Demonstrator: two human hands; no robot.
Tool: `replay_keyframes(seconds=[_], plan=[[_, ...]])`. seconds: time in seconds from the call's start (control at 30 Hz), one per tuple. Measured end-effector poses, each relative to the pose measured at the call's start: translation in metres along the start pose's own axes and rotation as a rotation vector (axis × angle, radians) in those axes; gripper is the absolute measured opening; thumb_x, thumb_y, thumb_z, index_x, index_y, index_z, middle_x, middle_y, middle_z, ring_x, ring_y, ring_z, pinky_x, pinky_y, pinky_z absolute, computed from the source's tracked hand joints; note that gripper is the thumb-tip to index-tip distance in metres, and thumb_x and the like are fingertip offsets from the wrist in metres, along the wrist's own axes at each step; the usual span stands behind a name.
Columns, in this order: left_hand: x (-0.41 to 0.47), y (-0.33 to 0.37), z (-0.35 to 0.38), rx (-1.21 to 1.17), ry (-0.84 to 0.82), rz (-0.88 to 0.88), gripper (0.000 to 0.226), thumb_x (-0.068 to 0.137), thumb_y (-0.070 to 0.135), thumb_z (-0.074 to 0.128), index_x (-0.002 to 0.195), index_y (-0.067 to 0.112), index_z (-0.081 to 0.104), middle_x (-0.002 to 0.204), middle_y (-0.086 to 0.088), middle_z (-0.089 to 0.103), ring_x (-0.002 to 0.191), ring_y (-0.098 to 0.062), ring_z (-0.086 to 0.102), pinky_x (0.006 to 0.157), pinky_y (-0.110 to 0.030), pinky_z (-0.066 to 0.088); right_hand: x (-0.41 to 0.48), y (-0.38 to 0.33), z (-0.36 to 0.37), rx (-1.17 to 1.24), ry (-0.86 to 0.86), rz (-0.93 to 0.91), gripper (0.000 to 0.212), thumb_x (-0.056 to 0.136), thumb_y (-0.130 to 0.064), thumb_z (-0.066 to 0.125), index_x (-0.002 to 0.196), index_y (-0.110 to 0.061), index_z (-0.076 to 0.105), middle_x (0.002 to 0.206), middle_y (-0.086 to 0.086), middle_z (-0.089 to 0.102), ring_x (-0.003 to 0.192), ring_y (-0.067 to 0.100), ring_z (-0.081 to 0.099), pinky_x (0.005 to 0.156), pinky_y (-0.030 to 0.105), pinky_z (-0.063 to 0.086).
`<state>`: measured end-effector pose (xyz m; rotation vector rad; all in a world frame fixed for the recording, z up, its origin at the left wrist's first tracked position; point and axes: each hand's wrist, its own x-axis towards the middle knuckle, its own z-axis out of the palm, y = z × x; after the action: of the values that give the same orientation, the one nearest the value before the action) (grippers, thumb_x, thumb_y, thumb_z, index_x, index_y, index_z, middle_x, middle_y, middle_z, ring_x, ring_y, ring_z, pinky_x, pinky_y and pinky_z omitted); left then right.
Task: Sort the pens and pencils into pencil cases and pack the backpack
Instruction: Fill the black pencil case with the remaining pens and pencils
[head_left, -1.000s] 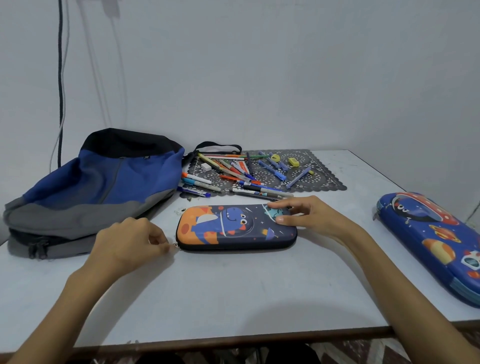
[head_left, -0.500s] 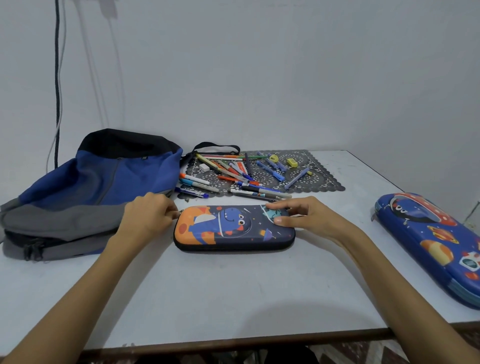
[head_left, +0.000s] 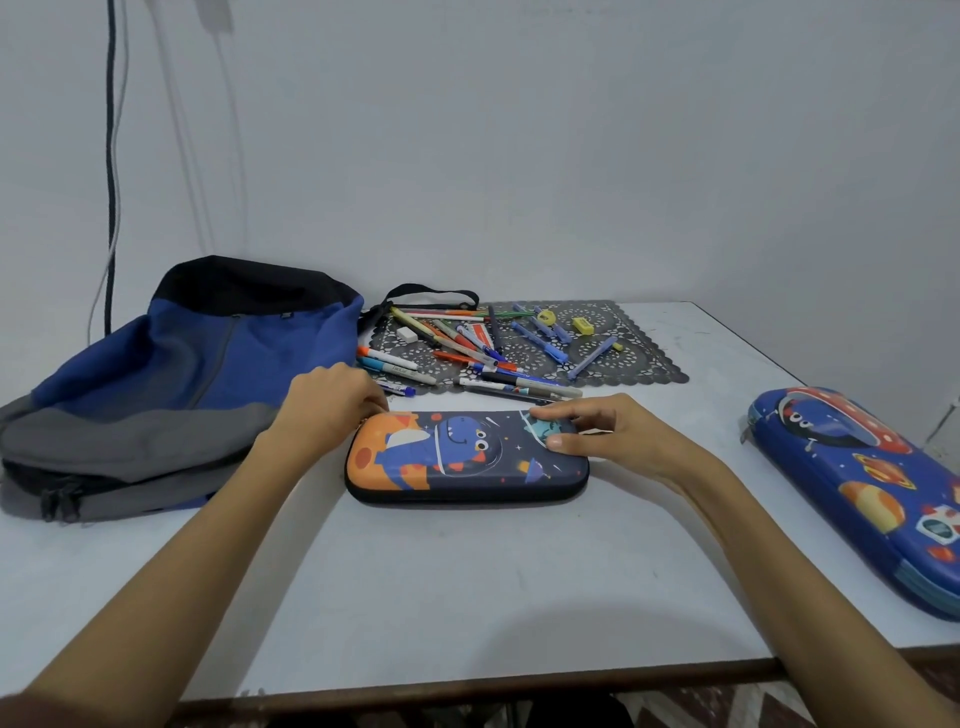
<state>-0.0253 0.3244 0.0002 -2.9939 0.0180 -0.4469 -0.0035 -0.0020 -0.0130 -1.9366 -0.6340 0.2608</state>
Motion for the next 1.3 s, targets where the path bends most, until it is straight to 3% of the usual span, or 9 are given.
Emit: replay_keyframes(seconds=[0.2,0.33,0.5,0.67,0.8,0.9,1.03,1.2,1.3], plan=[[-0.001,0.001,-0.007,0.041,-0.006,0.025,0.02,0.096,0.041,0.056,0.112,0.04,0.068,0.115,0.008,0.066,0.096,-0.016,0.062,0.054,-0.022,0.032,-0.001,0.0,0.001,-0.003,0.008,0.011,0.03,0.081,-0.024,0.075,0.11,-0.034,0.073,0.118,-0.008,0.067,0.107,0.021,0.06,0.097,0.036,0.047],[-0.001,0.006,-0.012,-0.131,-0.032,0.047,0.033,0.099,0.03,0.051,0.13,0.041,0.055,0.133,0.01,0.053,0.111,-0.018,0.057,0.072,-0.032,0.047,-0.001,0.0,0.002,-0.017,-0.002,0.007,0.03,0.083,-0.025,0.074,0.11,-0.036,0.072,0.117,-0.011,0.067,0.103,0.009,0.06,0.092,0.026,0.048],[-0.012,0.035,-0.038,-0.709,-0.478,0.273,0.071,0.08,0.048,0.071,0.143,0.038,0.039,0.139,0.014,0.043,0.128,-0.005,0.041,0.102,-0.018,0.038,-0.001,0.001,0.002,-0.004,0.001,0.003,0.029,0.082,-0.028,0.074,0.109,-0.039,0.072,0.117,-0.013,0.066,0.104,0.007,0.06,0.086,0.019,0.049],[-0.015,0.051,-0.04,-0.325,-0.582,0.408,0.11,0.067,0.057,0.08,0.151,0.041,0.01,0.143,0.011,0.027,0.128,-0.013,0.033,0.109,-0.028,0.033,-0.003,0.001,0.005,-0.006,0.007,0.005,0.032,0.08,-0.037,0.071,0.111,-0.041,0.071,0.119,-0.013,0.065,0.109,0.009,0.061,0.088,0.021,0.05],[-0.012,0.049,-0.04,-0.326,-0.564,0.409,0.105,0.07,0.058,0.077,0.151,0.041,0.012,0.143,0.011,0.03,0.127,-0.012,0.035,0.101,-0.022,0.031,-0.01,-0.006,0.005,-0.029,-0.042,-0.003,0.039,0.086,-0.038,0.068,0.124,-0.041,0.061,0.121,-0.019,0.061,0.099,-0.008,0.06,0.078,0.008,0.044],[-0.009,0.046,-0.043,-0.368,-0.569,0.384,0.102,0.069,0.063,0.075,0.151,0.042,0.017,0.146,0.013,0.033,0.131,-0.012,0.035,0.108,-0.027,0.031,-0.011,-0.002,0.003,-0.042,-0.132,0.001,0.08,0.07,-0.049,0.079,0.139,-0.05,0.04,0.138,-0.023,0.048,0.116,-0.006,0.054,0.091,0.016,0.046],[-0.008,0.041,-0.052,-0.588,-0.638,0.244,0.088,0.063,0.067,0.068,0.142,0.049,0.032,0.145,0.015,0.039,0.131,-0.013,0.039,0.108,-0.03,0.034,-0.012,-0.001,0.003,-0.035,-0.133,-0.003,0.107,0.065,-0.026,0.089,0.147,-0.05,0.024,0.143,-0.028,0.036,0.122,-0.013,0.044,0.089,0.006,0.042],[-0.006,0.043,-0.074,-0.774,-0.708,0.035,0.053,0.082,0.056,0.065,0.127,0.036,0.045,0.121,0.012,0.051,0.112,-0.009,0.047,0.079,-0.01,0.039,-0.01,0.004,0.002,0.061,-0.016,0.004,0.09,0.073,-0.01,0.083,0.143,-0.039,0.035,0.129,-0.003,0.053,0.11,0.01,0.061,0.088,0.024,0.052],[-0.005,0.036,-0.081,-0.983,-0.656,-0.166,0.046,0.075,0.05,0.075,0.113,0.027,0.064,0.103,0.001,0.074,0.095,-0.018,0.07,0.084,-0.026,0.053,-0.006,0.009,0.004,0.112,0.106,0.043,0.068,0.073,0.0,0.08,0.13,-0.025,0.051,0.118,0.004,0.057,0.097,0.015,0.063,0.082,0.025,0.054]])
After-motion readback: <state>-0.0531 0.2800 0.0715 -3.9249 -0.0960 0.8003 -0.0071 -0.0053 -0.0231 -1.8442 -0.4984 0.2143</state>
